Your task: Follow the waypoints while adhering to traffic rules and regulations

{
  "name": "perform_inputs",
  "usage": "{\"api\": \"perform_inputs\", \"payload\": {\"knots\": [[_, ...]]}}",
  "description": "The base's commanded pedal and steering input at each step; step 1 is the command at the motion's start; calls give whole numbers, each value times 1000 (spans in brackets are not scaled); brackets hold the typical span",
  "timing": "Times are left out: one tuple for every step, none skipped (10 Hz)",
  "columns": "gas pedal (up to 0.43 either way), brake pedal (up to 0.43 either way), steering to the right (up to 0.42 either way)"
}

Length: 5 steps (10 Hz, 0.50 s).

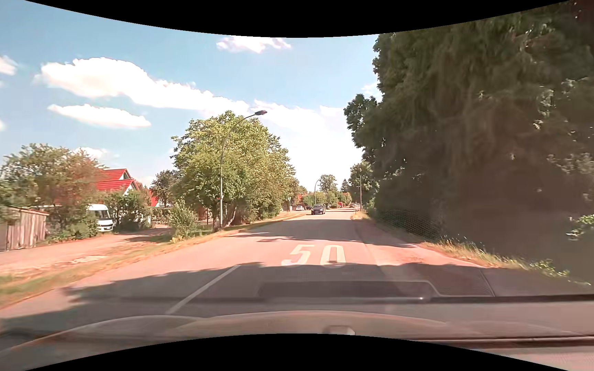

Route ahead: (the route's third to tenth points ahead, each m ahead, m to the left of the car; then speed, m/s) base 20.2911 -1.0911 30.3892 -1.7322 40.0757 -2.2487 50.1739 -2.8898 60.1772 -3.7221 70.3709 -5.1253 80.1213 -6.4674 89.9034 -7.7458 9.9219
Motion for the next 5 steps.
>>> {"api": "perform_inputs", "payload": {"knots": [[130, 0, 35], [130, 0, 34], [130, 0, 33], [138, 0, 33], [138, 0, 32]]}}
